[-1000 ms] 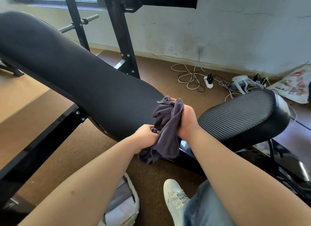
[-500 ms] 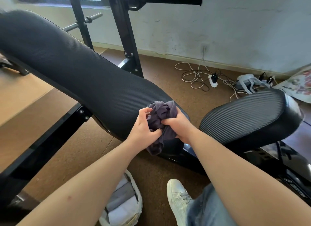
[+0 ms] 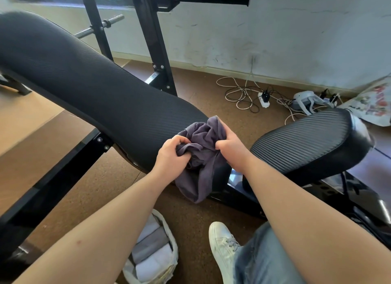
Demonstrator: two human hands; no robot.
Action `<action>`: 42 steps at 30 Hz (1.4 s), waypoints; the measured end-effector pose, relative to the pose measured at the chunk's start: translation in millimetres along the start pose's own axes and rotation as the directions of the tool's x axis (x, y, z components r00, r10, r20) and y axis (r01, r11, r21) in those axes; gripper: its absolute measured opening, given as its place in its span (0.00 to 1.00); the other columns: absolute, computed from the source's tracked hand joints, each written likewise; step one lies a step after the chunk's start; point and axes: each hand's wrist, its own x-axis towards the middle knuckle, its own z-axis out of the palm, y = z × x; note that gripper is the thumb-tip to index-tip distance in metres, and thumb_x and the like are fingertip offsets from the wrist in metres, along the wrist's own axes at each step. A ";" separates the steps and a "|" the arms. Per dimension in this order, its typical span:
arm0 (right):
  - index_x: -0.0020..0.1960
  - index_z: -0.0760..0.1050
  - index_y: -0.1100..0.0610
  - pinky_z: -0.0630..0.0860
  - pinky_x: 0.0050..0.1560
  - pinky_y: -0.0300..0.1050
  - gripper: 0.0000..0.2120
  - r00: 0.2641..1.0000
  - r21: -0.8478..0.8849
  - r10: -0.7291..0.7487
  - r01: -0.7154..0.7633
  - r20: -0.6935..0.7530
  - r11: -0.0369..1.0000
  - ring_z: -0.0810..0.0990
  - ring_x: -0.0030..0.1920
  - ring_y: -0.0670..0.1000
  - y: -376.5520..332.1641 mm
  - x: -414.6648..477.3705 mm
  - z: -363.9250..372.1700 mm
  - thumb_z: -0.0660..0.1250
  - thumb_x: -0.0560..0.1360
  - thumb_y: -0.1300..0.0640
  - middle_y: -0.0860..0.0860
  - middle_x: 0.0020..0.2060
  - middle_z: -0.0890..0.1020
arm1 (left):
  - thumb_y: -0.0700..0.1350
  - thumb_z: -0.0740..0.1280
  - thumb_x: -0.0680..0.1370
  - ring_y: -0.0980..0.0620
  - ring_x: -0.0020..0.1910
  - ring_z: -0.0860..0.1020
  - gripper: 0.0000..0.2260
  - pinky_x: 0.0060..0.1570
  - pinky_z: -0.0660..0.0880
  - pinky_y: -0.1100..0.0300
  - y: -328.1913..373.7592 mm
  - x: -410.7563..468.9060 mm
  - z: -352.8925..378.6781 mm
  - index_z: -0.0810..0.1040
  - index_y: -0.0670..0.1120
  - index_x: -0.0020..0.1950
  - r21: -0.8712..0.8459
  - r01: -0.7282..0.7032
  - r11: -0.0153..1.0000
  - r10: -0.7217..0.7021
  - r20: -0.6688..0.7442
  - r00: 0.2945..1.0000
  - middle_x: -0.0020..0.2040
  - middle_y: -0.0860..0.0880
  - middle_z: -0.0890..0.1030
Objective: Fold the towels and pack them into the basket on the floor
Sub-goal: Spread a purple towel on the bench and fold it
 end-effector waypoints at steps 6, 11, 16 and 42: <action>0.76 0.69 0.45 0.73 0.70 0.60 0.37 0.962 0.185 0.106 -0.059 -0.252 0.981 0.75 0.70 0.55 16.5 4.0 -19.5 0.54 0.71 0.69 0.52 0.71 0.75 | 0.39 0.65 0.81 0.55 0.47 0.79 0.08 0.45 0.75 0.64 9.4 -3.5 -7.6 0.76 0.52 0.51 -0.335 0.149 0.930 -0.184 -0.075 0.980 0.48 0.51 0.81; 0.57 0.78 0.42 0.81 0.53 0.54 0.20 0.913 0.385 0.226 -0.084 -0.341 0.919 0.84 0.54 0.56 -7.0 -19.4 -21.9 0.54 0.85 0.63 0.53 0.54 0.84 | 0.40 0.59 0.84 0.55 0.49 0.77 0.06 0.46 0.74 0.65 17.4 -1.5 -15.8 0.74 0.49 0.56 -0.596 0.164 0.786 -0.368 -0.238 0.899 0.49 0.52 0.79; 0.82 0.60 0.50 0.76 0.60 0.39 0.39 0.973 0.104 -0.002 0.027 -0.232 0.994 0.78 0.65 0.45 -30.2 -29.9 -23.3 0.48 0.76 0.79 0.47 0.75 0.70 | 0.44 0.57 0.80 0.50 0.51 0.79 0.11 0.56 0.76 0.53 37.1 -3.6 -29.0 0.79 0.47 0.54 -0.587 0.206 0.783 -0.368 -0.171 0.914 0.50 0.48 0.82; 0.56 0.83 0.53 0.84 0.54 0.53 0.13 0.994 -0.680 0.082 -0.113 -0.077 0.724 0.87 0.50 0.55 -170.3 -134.9 -131.6 0.70 0.72 0.63 0.54 0.49 0.87 | 0.49 0.69 0.76 0.52 0.51 0.79 0.09 0.50 0.71 0.61 192.6 29.3 13.2 0.81 0.53 0.56 -0.032 -0.093 0.995 0.092 -0.043 0.995 0.50 0.54 0.82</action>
